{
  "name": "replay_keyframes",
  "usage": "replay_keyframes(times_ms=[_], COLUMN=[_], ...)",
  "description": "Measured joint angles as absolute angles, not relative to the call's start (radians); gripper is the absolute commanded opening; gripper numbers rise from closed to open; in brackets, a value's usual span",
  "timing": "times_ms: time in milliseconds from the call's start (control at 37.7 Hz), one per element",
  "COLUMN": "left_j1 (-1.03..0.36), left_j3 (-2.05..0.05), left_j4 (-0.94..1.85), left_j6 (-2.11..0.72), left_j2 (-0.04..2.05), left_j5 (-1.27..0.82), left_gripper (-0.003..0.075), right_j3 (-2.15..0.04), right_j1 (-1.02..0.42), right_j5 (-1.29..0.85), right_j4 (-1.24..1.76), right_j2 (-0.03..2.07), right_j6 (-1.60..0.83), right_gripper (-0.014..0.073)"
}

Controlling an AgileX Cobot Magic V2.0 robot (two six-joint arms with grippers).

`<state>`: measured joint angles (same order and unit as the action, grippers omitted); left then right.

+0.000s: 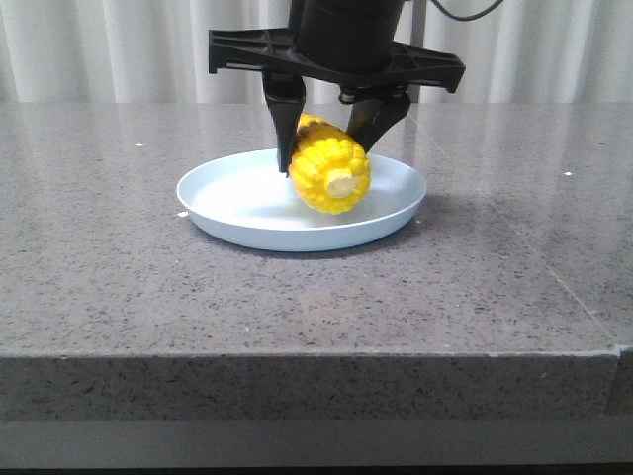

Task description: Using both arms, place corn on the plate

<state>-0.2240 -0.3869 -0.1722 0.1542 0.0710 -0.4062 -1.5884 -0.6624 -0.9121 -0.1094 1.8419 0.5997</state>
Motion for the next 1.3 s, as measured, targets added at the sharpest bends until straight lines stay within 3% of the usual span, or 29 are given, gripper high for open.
replay_keyframes(times_ms=[159, 425, 504, 743, 903, 1301], left_j1=[-0.224, -0.224, -0.224, -0.224, -0.224, -0.224], left_j3=[-0.387, -0.387, -0.387, -0.387, -0.387, -0.387], left_j4=[-0.172, -0.172, -0.172, -0.172, -0.172, -0.172], left_j6=[0.154, 0.154, 0.154, 0.154, 0.154, 0.154], left_j2=[0.071, 0.071, 0.071, 0.071, 0.071, 0.071], left_j5=[-0.406, -0.406, -0.406, -0.406, -0.406, -0.406], left_gripper=[-0.0020, -0.0020, -0.0020, -0.0020, -0.0020, -0.0020], right_j3=[-1.595, -1.600, -1.626, -1.726, -1.761, -1.765], right_j1=[-0.662, -0.661, -0.651, -0.643, -0.638, -0.422], right_j5=[-0.912, -0.915, -0.922, -0.983, -1.047, -1.195], right_j4=[-0.109, -0.131, -0.135, -0.153, -0.234, -0.207], right_j2=[1.844, 1.779, 1.739, 1.708, 1.708, 1.633], right_j6=[0.600, 0.601, 0.601, 0.601, 0.601, 0.506], right_gripper=[0.0615, 0.0603, 0.0522, 0.0081, -0.0063, -0.0063])
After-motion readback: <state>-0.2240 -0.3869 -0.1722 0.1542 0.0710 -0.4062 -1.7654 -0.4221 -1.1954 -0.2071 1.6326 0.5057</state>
